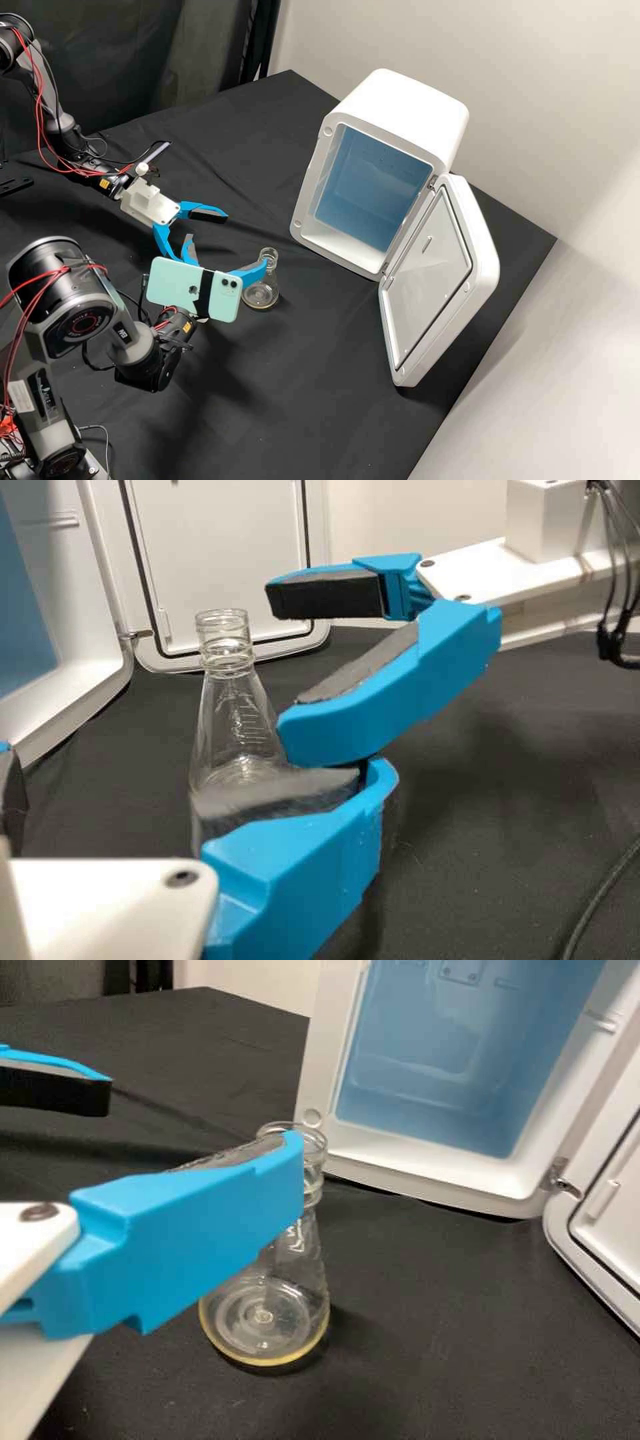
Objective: Place the flask in the incubator
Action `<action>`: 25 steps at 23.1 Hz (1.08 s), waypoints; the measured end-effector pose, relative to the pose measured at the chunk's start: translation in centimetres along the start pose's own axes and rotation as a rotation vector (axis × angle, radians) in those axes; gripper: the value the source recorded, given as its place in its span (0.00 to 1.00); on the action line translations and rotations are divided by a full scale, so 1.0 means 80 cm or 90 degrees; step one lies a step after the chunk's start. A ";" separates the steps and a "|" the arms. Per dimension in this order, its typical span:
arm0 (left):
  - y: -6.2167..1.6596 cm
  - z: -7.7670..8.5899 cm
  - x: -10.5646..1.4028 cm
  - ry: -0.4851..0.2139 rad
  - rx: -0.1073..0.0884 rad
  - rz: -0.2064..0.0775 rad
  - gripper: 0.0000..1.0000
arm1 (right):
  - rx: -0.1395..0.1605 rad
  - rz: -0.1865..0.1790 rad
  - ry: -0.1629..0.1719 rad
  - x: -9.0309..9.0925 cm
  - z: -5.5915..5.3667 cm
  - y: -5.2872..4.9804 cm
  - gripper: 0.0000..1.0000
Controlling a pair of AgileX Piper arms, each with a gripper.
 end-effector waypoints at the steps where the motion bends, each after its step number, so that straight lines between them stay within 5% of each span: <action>1: -0.0002 0.000 0.000 0.000 0.000 -0.001 1.00 | 0.001 -0.003 0.000 0.000 0.000 -0.001 1.00; 8: 0.0020 -0.019 -0.004 0.031 -0.003 -0.006 1.00 | -0.008 -0.011 0.015 0.004 -0.006 -0.004 1.00; 15: 0.0156 -0.054 -0.008 0.084 -0.003 0.021 1.00 | -0.011 -0.014 0.020 0.005 -0.008 -0.005 1.00; 25: 0.0192 -0.058 -0.007 0.091 -0.003 0.029 1.00 | -0.027 -0.011 0.045 0.017 -0.016 -0.002 1.00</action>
